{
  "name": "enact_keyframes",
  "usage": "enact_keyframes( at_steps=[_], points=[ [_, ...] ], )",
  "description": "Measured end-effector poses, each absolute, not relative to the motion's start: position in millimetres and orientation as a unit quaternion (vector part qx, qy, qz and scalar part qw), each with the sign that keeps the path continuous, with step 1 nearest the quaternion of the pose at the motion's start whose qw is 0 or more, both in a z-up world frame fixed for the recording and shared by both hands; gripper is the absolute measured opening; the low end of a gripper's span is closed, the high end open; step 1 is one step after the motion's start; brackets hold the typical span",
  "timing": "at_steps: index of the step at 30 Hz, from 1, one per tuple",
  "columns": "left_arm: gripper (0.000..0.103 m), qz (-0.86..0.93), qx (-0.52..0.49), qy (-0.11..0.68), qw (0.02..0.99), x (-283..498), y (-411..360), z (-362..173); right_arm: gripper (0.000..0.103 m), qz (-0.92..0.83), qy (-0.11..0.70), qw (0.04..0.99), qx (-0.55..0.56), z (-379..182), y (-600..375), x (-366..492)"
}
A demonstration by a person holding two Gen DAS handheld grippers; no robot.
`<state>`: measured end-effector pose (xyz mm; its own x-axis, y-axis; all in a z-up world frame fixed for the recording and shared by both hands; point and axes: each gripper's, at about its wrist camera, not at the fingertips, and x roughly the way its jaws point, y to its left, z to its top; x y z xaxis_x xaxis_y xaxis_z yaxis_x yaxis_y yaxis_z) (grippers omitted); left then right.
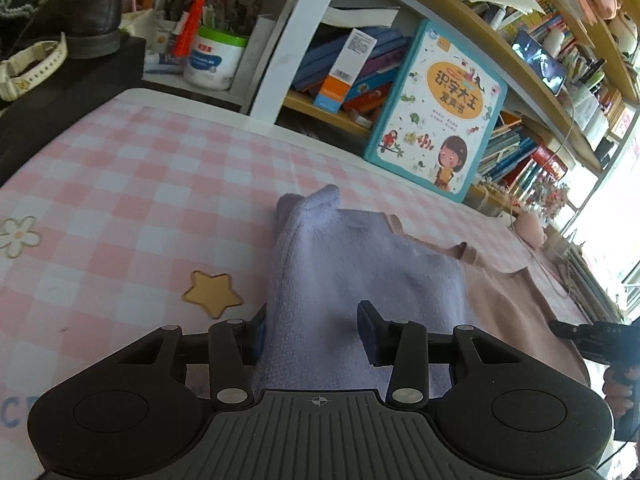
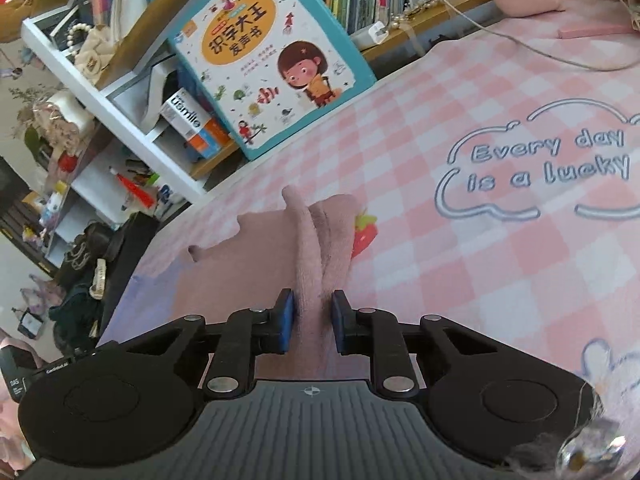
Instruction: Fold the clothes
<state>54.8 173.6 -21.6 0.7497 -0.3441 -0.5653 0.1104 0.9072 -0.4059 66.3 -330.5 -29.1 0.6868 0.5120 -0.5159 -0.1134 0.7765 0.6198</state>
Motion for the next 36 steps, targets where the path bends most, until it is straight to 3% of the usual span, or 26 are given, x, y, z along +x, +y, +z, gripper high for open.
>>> enact_keyframes(
  at_steps=[6, 10, 13, 21, 24, 36],
  points=[
    [0.043, -0.089, -0.189, 0.322, 0.923, 36.7, 187.7, -18.5, 0.022, 0.177, 0.331, 0.891, 0.255, -28.0, -312.3, 52.9],
    [0.046, -0.072, -0.179, 0.305, 0.933, 14.1, 184.7, -8.3, 0.032, 0.178, 0.328, 0.887, 0.271, -30.5, -314.8, 50.3],
    [0.054, -0.046, -0.151, 0.284, 0.946, -7.8, 174.9, 2.6, 0.04, 0.165, 0.319, 0.897, 0.256, -26.3, -314.5, 40.8],
    [0.065, -0.052, -0.156, 0.259, 0.952, -53.0, 159.1, 19.6, 0.049, 0.125, 0.276, 0.937, 0.172, -10.0, -310.1, -7.4],
    [0.067, -0.051, -0.149, 0.266, 0.951, -62.2, 150.5, 18.5, 0.05, 0.117, 0.262, 0.949, 0.135, -8.2, -304.8, -29.7],
    [0.077, -0.061, -0.116, 0.312, 0.941, -69.7, 119.5, 0.2, 0.076, 0.129, 0.236, 0.963, 0.037, -15.9, -268.9, -79.7]
  ],
)
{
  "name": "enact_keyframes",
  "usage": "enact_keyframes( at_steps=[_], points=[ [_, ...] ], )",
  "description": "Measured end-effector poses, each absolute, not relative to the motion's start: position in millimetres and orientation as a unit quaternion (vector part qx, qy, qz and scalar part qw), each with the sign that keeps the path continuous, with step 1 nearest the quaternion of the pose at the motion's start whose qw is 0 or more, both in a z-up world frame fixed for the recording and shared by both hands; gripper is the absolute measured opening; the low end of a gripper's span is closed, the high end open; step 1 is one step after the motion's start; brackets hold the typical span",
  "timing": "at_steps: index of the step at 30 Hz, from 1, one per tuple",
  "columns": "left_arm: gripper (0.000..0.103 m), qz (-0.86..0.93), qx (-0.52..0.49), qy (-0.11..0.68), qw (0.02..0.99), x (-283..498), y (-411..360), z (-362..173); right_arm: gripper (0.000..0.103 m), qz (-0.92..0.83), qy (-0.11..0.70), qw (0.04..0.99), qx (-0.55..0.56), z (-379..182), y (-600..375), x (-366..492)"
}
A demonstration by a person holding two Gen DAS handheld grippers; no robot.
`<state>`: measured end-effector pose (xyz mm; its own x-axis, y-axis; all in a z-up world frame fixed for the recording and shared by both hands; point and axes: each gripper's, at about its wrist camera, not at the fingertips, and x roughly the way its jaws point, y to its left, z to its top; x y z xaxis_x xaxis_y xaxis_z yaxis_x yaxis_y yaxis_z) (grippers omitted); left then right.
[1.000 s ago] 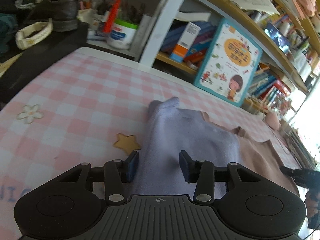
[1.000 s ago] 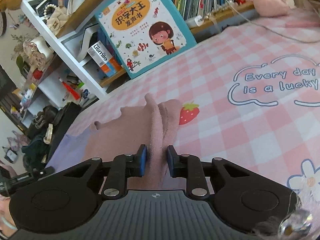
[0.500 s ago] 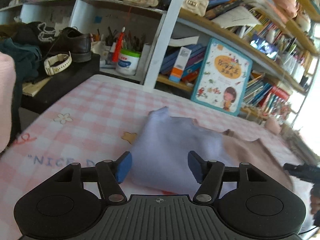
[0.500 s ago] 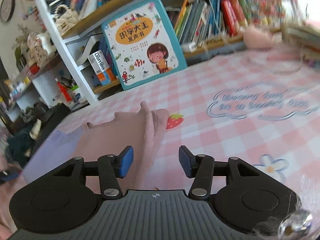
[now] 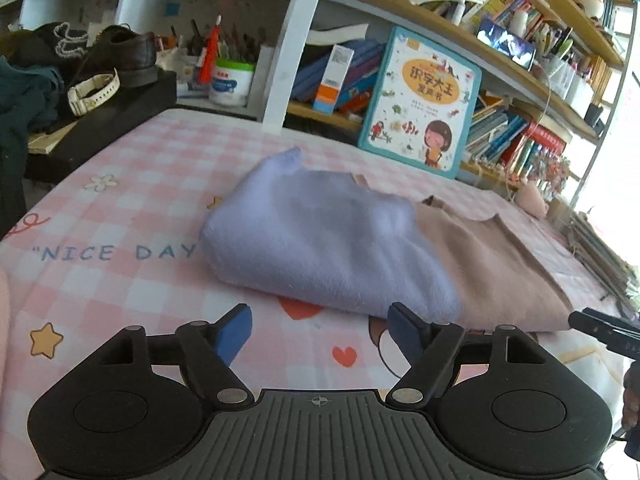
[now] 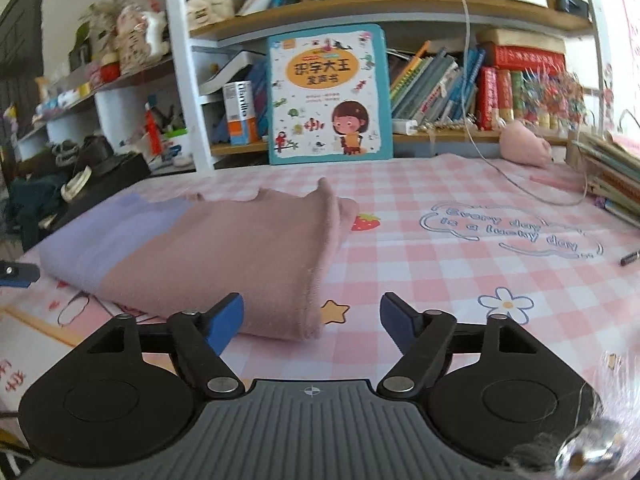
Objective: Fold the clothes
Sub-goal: 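Move the left tool to the lavender end of the folded sweater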
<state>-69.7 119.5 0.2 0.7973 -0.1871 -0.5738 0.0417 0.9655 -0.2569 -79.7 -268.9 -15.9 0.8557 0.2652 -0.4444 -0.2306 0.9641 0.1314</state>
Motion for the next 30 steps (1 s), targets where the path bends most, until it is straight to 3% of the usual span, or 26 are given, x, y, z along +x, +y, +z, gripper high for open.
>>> enact_keyframes(
  at_steps=[4, 10, 21, 22, 26, 30],
  points=[
    [0.082, -0.052, -0.109, 0.318, 0.94, -71.7, 113.9, -1.4, 0.083, 0.134, 0.226, 0.965, 0.021, -18.7, -261.3, -83.6],
    [0.082, -0.018, -0.152, 0.312, 0.938, -63.2, 117.3, -5.1, 0.083, 0.148, 0.218, 0.965, -0.012, -28.9, -247.7, -87.1],
    [0.079, 0.027, -0.329, 0.274, 0.903, -35.6, 152.0, -16.9, 0.083, 0.162, 0.242, 0.956, 0.012, -29.9, -250.5, -79.0],
    [0.077, 0.032, -0.339, 0.27, 0.9, -34.2, 154.0, -18.1, 0.083, 0.163, 0.245, 0.956, 0.009, -30.0, -249.4, -78.9],
    [0.039, 0.057, -0.386, 0.258, 0.884, -35.1, 163.5, -25.4, 0.083, 0.168, 0.244, 0.955, 0.014, -30.5, -251.2, -79.5],
    [0.027, 0.051, -0.429, 0.261, 0.863, -32.3, 174.9, -31.7, 0.083, 0.173, 0.247, 0.953, 0.021, -30.5, -252.9, -78.2]
  ],
)
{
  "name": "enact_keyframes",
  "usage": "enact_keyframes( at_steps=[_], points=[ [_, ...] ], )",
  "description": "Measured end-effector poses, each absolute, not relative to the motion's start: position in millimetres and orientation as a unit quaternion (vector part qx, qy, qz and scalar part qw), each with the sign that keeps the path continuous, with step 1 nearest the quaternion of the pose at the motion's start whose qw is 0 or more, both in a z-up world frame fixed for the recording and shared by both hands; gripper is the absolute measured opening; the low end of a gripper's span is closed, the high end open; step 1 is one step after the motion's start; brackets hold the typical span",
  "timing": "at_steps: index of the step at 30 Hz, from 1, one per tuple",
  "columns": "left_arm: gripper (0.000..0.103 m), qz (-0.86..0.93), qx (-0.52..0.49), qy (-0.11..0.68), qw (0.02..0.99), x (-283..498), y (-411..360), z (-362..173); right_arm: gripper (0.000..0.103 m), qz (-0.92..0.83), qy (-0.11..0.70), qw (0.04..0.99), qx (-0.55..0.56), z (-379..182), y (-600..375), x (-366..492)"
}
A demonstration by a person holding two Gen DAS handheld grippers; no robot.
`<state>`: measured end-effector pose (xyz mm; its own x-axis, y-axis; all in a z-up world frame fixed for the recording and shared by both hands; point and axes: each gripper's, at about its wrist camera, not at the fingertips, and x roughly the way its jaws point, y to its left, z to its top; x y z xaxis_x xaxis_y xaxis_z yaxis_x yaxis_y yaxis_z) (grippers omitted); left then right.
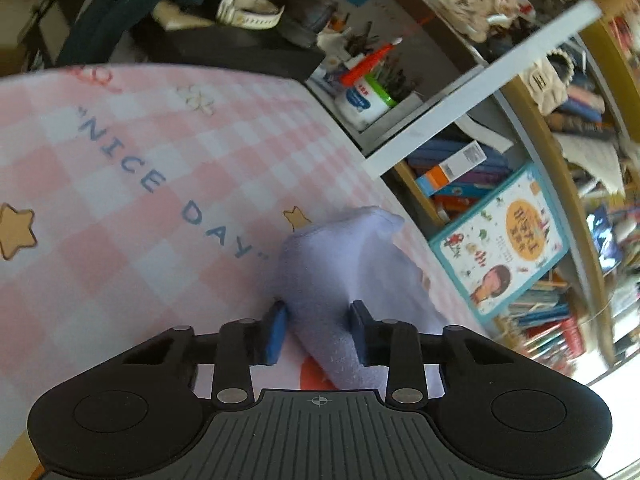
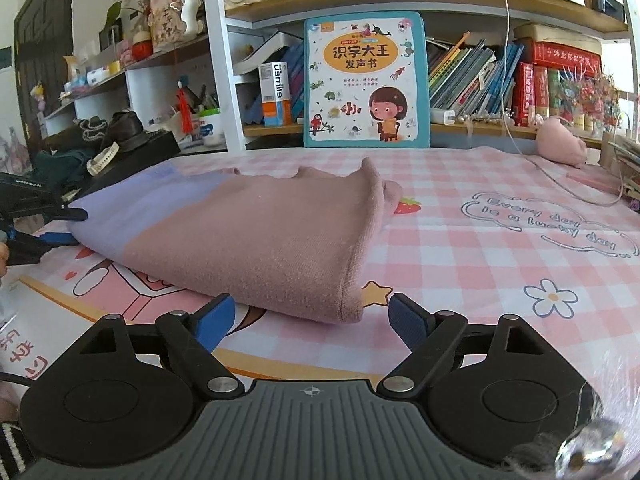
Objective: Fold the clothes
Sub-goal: 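Move the left tool to the lavender end of the folded sweater, then grasp the lavender end with the left tool while the right tool grasps the pink end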
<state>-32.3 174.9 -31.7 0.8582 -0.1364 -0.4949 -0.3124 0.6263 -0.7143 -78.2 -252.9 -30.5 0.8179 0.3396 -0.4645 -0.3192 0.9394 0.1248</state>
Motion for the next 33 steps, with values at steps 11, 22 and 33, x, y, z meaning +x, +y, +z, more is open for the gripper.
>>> enact_keyframes(
  at_steps=[11, 22, 33],
  points=[
    [0.024, -0.018, -0.209, 0.22, 0.953, -31.4, 112.9, 22.5, 0.083, 0.176, 0.246, 0.953, 0.029, -30.0, -255.4, -77.5],
    [0.037, 0.017, -0.321, 0.289, 0.902, -21.4, 149.4, -19.1, 0.083, 0.178, 0.245, 0.952, 0.039, -30.4, -258.2, -77.5],
    [0.022, 0.009, -0.424, 0.272, 0.864, -6.1, 158.4, -41.2, 0.083, 0.179, 0.248, 0.951, 0.041, -30.9, -258.7, -76.5]
  ],
)
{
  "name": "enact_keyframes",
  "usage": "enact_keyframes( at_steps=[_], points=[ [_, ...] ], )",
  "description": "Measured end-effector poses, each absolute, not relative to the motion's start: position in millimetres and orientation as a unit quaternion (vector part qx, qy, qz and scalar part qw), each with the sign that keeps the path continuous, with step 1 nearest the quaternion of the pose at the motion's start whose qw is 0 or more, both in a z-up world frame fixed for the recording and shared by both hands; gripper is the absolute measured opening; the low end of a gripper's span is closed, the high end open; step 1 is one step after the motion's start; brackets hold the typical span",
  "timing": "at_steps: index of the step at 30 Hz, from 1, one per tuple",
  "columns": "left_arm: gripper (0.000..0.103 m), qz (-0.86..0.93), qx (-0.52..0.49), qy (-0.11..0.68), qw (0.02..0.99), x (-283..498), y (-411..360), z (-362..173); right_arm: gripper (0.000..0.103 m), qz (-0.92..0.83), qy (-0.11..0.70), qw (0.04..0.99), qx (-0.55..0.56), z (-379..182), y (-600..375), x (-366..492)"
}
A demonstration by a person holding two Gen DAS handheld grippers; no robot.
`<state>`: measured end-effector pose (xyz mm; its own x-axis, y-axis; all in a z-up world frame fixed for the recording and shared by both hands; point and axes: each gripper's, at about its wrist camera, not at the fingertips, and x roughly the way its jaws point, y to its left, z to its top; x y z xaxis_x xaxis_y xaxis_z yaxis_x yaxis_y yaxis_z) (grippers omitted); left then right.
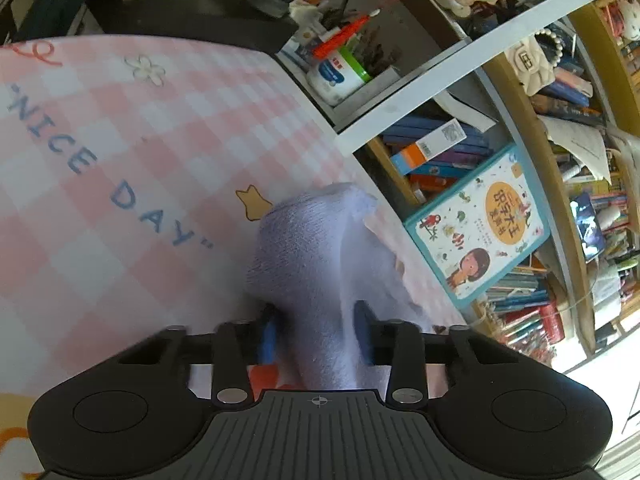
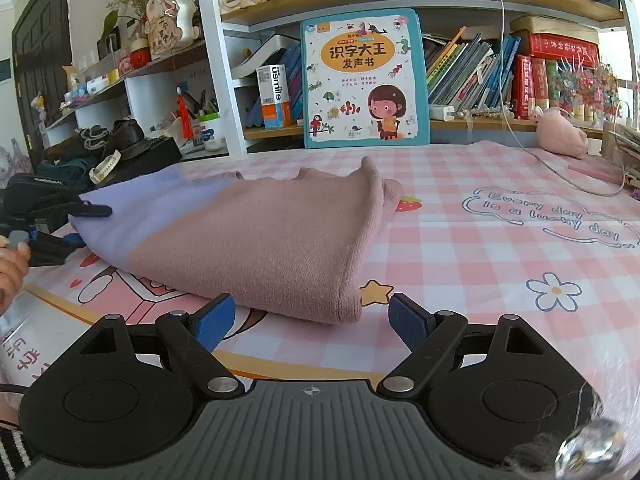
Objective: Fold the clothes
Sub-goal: 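Grasp the lavender end with the left tool while the right tool grasps the pink end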
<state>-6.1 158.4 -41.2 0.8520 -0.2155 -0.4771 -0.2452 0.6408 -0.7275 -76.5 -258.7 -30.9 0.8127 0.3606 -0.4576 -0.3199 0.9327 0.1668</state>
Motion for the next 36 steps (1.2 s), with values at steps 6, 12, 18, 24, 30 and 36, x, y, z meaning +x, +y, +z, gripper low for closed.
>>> enact_keyframes(
  at_steps=[6, 12, 18, 24, 30, 36],
  points=[
    [0.014, -0.032, -0.254, 0.224, 0.94, -21.6, 116.3, 2.6, 0.083, 0.178, 0.248, 0.951, 0.043, -31.3, -258.8, -76.8],
    [0.014, -0.019, -0.303, 0.261, 0.916, -10.3, 132.2, -12.4, 0.083, 0.18, 0.243, 0.952, 0.05, -31.5, -260.8, -77.9],
    [0.017, -0.011, -0.351, 0.28, 0.894, -7.1, 145.1, -29.1, 0.083, 0.18, 0.246, 0.951, 0.052, -31.2, -260.8, -77.3],
    [0.032, -0.021, -0.392, 0.269, 0.879, -4.0, 153.6, -44.8, 0.083, 0.18, 0.248, 0.95, 0.052, -31.7, -260.6, -77.0],
    [0.019, -0.022, -0.401, 0.266, 0.876, -4.5, 159.3, -49.4, 0.083, 0.181, 0.247, 0.95, 0.054, -32.0, -261.6, -76.4],
    [0.015, -0.022, -0.367, 0.272, 0.889, -15.1, 171.6, -42.2, 0.083, 0.18, 0.258, 0.947, 0.062, -32.0, -263.6, -72.9]
  ],
)
